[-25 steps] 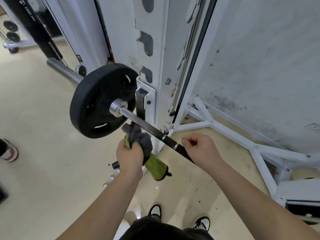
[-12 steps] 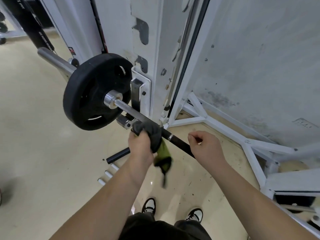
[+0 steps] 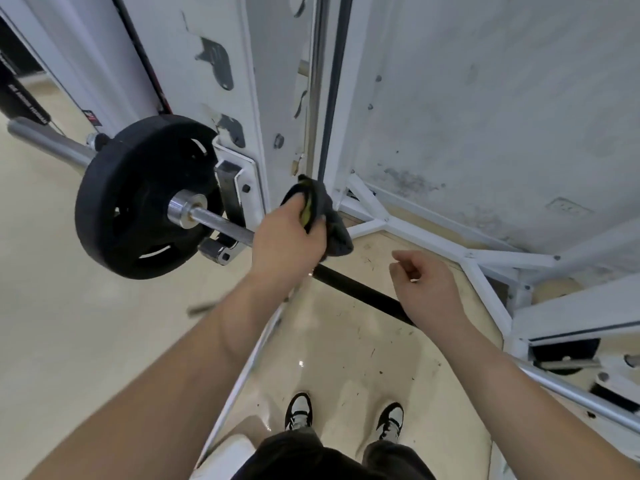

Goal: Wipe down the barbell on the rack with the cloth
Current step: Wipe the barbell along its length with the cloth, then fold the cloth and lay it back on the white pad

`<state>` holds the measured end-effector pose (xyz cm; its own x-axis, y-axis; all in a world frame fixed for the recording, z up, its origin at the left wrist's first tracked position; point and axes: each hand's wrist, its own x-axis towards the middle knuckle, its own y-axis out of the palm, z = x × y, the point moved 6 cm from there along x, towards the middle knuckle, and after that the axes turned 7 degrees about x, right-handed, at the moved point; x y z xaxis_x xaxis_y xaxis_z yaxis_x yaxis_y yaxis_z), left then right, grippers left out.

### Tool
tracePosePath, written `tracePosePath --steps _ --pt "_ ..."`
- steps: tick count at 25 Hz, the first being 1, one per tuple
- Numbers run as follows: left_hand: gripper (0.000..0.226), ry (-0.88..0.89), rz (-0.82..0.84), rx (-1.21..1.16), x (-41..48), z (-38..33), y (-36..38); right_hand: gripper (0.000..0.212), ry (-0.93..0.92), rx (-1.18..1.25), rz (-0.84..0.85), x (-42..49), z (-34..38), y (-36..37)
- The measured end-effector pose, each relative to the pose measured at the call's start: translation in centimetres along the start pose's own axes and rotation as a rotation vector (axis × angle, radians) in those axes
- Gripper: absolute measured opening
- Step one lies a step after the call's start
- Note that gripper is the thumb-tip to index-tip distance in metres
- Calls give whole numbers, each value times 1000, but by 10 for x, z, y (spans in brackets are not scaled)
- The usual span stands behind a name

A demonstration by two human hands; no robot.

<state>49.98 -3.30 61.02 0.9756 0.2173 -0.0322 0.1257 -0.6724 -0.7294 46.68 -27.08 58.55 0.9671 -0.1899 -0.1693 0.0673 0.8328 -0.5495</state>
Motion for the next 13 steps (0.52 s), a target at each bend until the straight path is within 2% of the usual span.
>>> tracePosePath --steps 2,3,5,8,9,11,13 --pt "17 92 218 484 13 1 41 25 30 28 -8 -8 -6 -7" --pt "19 105 267 625 7 -2 55 24 38 42 -16 -13 -11 -12" --pt "25 145 286 604 -14 -19 78 24 49 69 -33 -23 -22 -22" --pt "18 264 346 353 -74 -63 118 28 83 146 -80 -35 -37 -44" --pt "15 195 401 139 -98 -70 129 28 89 174 -96 -41 -43 -56" --pt "12 -123 481 -373 -141 -64 140 23 82 227 -97 -60 -55 -80" --pt "14 -308 497 -658 -172 -58 143 15 102 288 -41 -79 -77 -106"
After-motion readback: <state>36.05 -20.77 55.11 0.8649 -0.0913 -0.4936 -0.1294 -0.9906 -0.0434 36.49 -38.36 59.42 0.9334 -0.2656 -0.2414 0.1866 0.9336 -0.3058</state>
